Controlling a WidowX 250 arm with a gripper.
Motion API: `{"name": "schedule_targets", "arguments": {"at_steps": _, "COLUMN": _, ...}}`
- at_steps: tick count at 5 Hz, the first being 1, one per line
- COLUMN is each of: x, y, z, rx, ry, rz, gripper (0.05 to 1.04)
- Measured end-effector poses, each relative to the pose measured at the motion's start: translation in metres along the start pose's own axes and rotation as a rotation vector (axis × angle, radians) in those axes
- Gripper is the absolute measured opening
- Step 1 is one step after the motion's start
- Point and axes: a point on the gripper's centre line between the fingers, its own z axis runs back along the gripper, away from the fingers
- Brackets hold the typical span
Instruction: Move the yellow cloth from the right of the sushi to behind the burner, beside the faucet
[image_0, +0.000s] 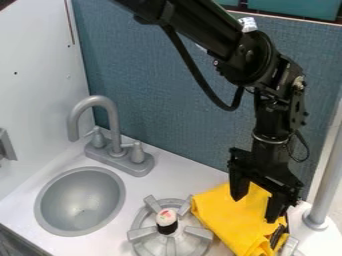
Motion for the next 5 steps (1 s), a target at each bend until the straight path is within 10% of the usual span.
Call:
{"name": "schedule_targets", "arguments": {"at_steps": 1, "x": -0.005, "y": 0.002, "z": -0.017, "rx": 0.002, "ry": 0.047, "rz": 0.003, "gripper": 1.001}}
{"name": "schedule_targets", "arguments": {"at_steps": 3, "x": 0.029, "y": 0.031, "z": -0.042, "rx": 0.037, "ry": -0.061, "rz": -0.015, "gripper": 1.001}}
{"name": "schedule_targets", "arguments": {"at_steps": 5, "x": 0.042, "y": 0.054, "z": -0.066, "rx": 0.024, "ry": -0.064, "rz": -0.038, "gripper": 1.001}}
